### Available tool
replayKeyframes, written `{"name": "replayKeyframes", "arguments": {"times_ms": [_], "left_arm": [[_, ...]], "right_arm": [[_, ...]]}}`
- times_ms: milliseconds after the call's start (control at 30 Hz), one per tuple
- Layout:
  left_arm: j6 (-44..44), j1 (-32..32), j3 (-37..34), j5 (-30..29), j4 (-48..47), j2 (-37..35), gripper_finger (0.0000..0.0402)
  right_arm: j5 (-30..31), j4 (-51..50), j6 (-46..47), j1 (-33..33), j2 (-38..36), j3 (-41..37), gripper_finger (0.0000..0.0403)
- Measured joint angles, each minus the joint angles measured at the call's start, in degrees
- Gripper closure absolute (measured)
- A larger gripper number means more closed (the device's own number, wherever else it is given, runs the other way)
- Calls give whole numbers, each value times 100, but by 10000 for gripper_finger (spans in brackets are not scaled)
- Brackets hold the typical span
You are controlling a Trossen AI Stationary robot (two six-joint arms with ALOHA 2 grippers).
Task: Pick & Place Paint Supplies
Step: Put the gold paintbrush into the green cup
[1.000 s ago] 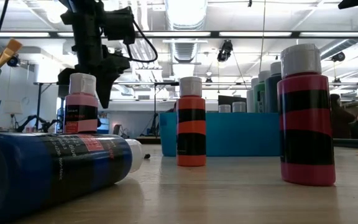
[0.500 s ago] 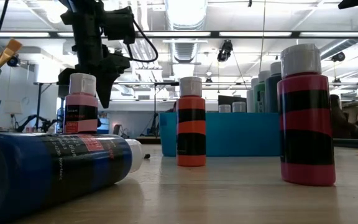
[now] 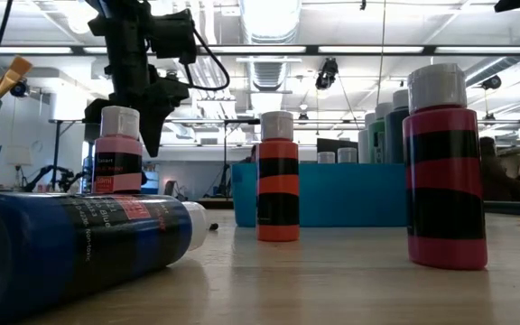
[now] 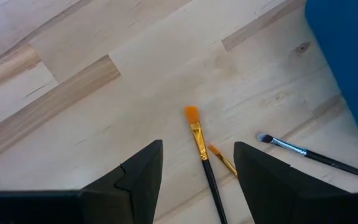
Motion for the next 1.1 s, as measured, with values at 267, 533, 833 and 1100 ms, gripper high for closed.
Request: {"name": "replayKeyframes", "arguments": {"times_ms": [267, 533, 833, 1100], "left_arm": [[28, 0, 0, -2, 0, 0, 200], [72, 0, 0, 0, 0, 0, 200], [39, 0, 2, 4, -66, 0, 200], [39, 0, 2, 174, -104, 0, 200]], "right_arm": [[-11, 0, 3, 0, 0, 0, 394], [-11, -2, 1, 0, 0, 0, 394], [-12, -1, 5, 0, 0, -1, 394], [-11, -2, 3, 0, 1, -1, 394]]}}
